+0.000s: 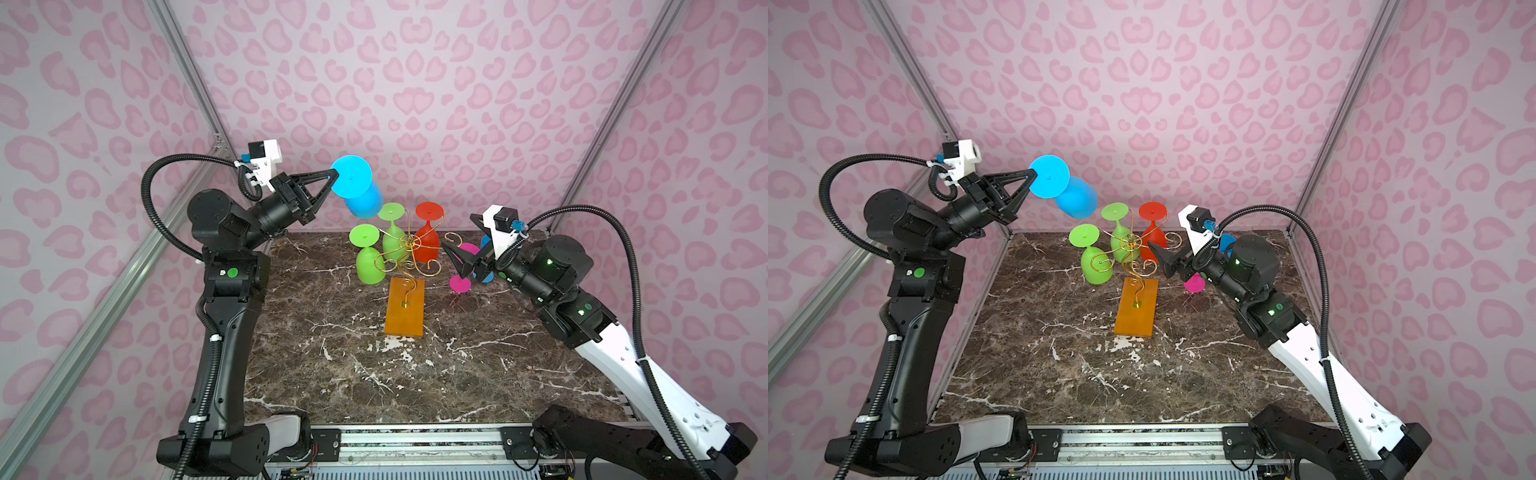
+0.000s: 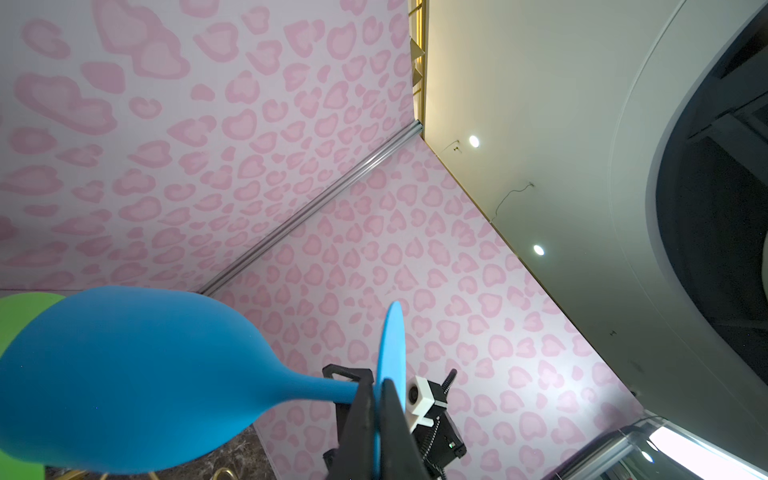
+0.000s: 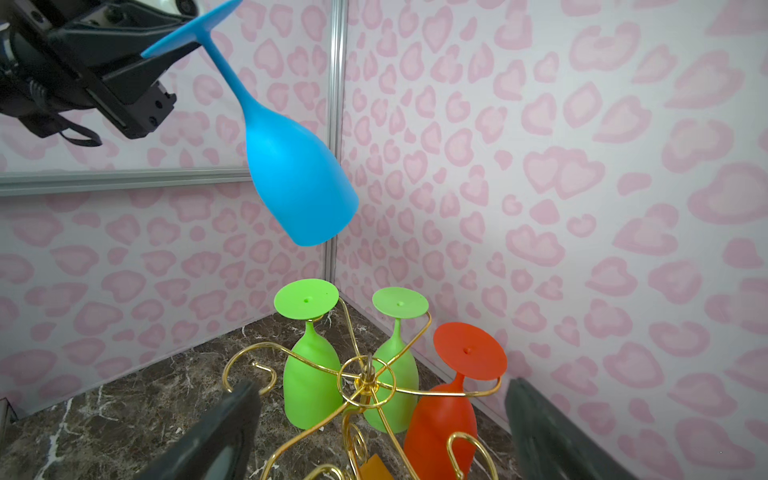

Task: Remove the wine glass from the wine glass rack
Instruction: 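Move the right gripper to the cyan glass bowl and grasp it while the left holds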

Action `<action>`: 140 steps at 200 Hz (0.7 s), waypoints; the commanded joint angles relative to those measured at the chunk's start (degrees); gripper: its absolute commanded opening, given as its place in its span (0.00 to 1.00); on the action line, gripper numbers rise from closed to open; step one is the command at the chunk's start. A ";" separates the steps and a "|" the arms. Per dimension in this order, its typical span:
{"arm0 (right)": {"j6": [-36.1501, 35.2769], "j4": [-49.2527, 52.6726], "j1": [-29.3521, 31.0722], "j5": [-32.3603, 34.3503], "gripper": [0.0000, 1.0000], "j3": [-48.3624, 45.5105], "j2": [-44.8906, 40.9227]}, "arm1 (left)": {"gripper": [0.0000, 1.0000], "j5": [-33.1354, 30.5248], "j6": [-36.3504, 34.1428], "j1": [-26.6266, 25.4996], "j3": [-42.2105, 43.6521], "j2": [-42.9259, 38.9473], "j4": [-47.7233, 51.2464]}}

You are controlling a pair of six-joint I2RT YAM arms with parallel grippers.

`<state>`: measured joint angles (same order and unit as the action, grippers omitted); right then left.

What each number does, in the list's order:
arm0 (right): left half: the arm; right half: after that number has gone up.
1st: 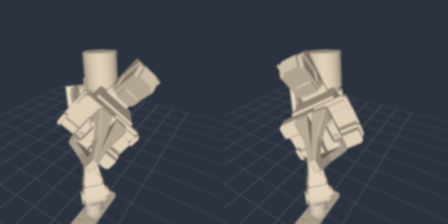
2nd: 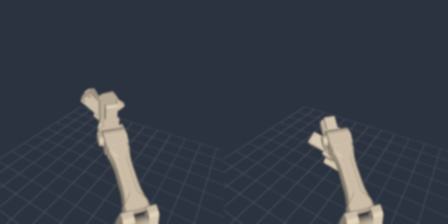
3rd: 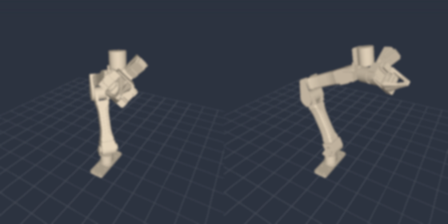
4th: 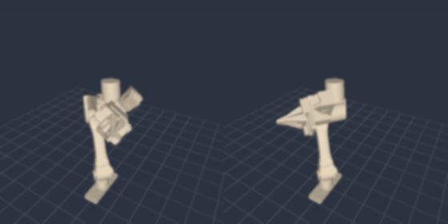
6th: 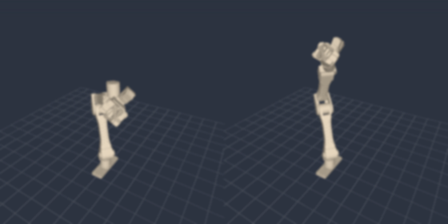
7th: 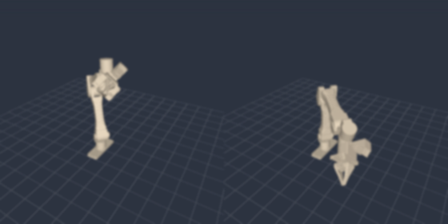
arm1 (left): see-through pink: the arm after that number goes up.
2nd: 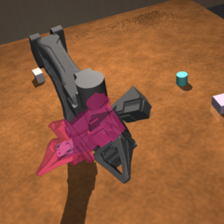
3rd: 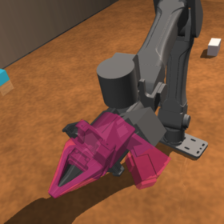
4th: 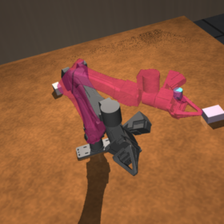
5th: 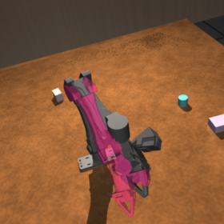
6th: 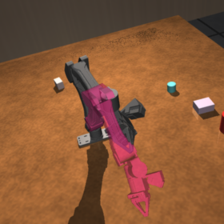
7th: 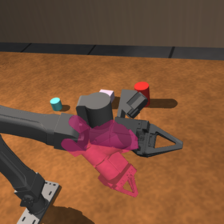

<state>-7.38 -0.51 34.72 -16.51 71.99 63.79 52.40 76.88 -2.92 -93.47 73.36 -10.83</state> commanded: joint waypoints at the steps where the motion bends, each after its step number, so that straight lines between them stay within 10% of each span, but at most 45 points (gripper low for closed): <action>1: -7.58 -6.77 2.11 0.12 0.97 -0.21 1.21 | 0.04 -0.46 2.06 -2.57 -1.23 0.83 -4.97; 140: -14.42 -13.36 5.12 4.47 0.98 7.18 12.57 | 0.04 -0.85 9.97 -11.69 -1.45 6.09 -12.54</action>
<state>-21.32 -11.22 39.79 -12.01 77.89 74.67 51.99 85.49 -14.17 -94.08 79.48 -18.33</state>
